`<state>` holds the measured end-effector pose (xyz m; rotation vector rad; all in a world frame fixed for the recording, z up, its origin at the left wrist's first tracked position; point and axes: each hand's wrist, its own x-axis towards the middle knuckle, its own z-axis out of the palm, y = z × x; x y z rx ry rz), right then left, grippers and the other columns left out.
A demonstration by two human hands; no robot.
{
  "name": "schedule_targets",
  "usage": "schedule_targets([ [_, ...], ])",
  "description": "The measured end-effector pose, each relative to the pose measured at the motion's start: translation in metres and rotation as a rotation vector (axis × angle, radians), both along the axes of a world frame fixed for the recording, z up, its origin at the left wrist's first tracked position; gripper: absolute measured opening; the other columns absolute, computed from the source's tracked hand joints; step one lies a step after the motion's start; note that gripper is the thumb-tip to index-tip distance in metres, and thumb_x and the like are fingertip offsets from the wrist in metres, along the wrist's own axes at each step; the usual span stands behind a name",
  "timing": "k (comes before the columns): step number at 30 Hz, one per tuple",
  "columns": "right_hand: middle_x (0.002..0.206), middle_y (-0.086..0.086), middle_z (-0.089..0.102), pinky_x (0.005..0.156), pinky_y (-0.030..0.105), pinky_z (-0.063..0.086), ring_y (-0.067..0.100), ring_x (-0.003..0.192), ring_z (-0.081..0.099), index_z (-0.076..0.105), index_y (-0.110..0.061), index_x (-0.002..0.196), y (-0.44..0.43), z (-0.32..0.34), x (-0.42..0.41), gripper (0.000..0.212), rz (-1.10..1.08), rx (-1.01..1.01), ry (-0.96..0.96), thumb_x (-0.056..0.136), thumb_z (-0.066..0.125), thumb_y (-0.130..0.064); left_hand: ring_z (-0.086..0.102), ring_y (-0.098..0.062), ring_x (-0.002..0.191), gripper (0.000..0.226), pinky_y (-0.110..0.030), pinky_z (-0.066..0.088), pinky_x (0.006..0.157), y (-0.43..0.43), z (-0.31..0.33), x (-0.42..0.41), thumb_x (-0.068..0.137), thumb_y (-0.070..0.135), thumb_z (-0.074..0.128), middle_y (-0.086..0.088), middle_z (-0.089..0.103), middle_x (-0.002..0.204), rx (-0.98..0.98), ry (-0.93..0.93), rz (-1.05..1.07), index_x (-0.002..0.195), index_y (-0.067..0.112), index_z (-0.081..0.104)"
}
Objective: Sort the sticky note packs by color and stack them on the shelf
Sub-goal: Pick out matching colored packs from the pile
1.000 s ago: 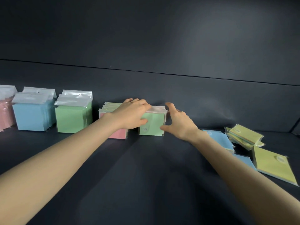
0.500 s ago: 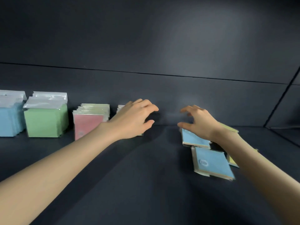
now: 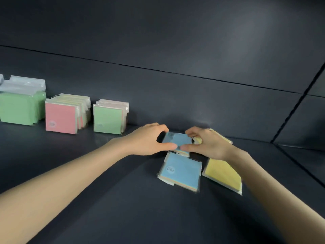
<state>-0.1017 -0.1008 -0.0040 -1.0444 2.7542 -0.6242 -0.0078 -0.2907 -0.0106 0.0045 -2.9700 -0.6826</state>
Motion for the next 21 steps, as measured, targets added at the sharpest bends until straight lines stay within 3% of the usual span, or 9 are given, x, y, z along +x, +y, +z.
schedule_targets([
  [3, 0.126, -0.003, 0.055, 0.107, 0.041, 0.032, 0.019, 0.122, 0.043, 0.046, -0.025, 0.131, 0.0, -0.011, -0.004, 0.065, 0.029, 0.013, 0.037, 0.078, 0.059, -0.06, 0.053, -0.009, 0.112, 0.057, -0.032, 0.044, 0.098, 0.012, -0.006, 0.0, 0.082, 0.057, 0.06, 0.01, 0.057, 0.12, 0.153, -0.071, 0.07, 0.127, 0.024, 0.049],
  [6, 0.124, -0.005, 0.052, 0.105, 0.037, 0.025, 0.017, 0.121, 0.037, 0.043, -0.029, 0.131, 0.0, -0.017, -0.005, 0.06, 0.07, 0.038, 0.076, 0.08, 0.06, -0.056, 0.056, -0.009, 0.112, 0.048, -0.028, 0.043, 0.098, 0.019, -0.016, 0.0, 0.084, 0.043, 0.066, 0.007, 0.063, 0.117, 0.3, 0.001, 0.157, 0.124, 0.021, 0.052],
  [11, 0.121, -0.009, 0.04, 0.103, 0.033, 0.032, 0.015, 0.114, 0.035, 0.042, -0.031, 0.132, 0.0, -0.016, -0.003, 0.068, 0.127, -0.14, 0.077, 0.073, 0.076, -0.035, 0.061, -0.013, 0.1, 0.058, -0.025, 0.047, 0.087, 0.026, -0.019, -0.002, 0.085, 0.023, 0.069, 0.002, 0.068, 0.101, 0.691, 0.12, 0.335, 0.136, 0.012, 0.043],
  [15, 0.125, -0.012, 0.033, 0.102, 0.026, 0.041, 0.009, 0.116, 0.042, 0.038, -0.029, 0.137, 0.002, -0.014, 0.001, 0.082, 0.168, -0.351, -0.029, 0.07, 0.082, -0.016, 0.067, -0.019, 0.089, 0.023, -0.021, 0.057, 0.071, 0.027, -0.016, 0.004, 0.087, 0.0, 0.062, -0.008, 0.07, 0.096, 0.976, 0.161, 0.242, 0.106, 0.012, 0.064],
  [18, 0.133, -0.01, 0.034, 0.091, 0.023, 0.05, 0.009, 0.108, 0.052, 0.029, -0.028, 0.143, 0.001, -0.01, 0.005, 0.087, 0.096, -0.576, -0.197, 0.074, 0.079, -0.01, 0.069, -0.015, 0.082, 0.021, -0.022, 0.057, 0.07, 0.027, -0.014, 0.008, 0.086, -0.002, 0.062, -0.012, 0.068, 0.097, 1.042, 0.216, 0.237, 0.105, 0.007, 0.063],
  [21, 0.12, 0.003, 0.058, 0.083, 0.03, 0.056, 0.02, 0.099, 0.063, 0.041, -0.016, 0.133, 0.002, -0.007, 0.007, 0.063, 0.011, -0.674, -0.339, 0.079, 0.074, -0.009, 0.07, -0.018, 0.086, 0.023, -0.027, 0.058, 0.076, 0.027, -0.015, 0.011, 0.085, -0.001, 0.064, -0.011, 0.069, 0.098, 1.06, 0.196, 0.211, 0.107, 0.002, 0.059],
])
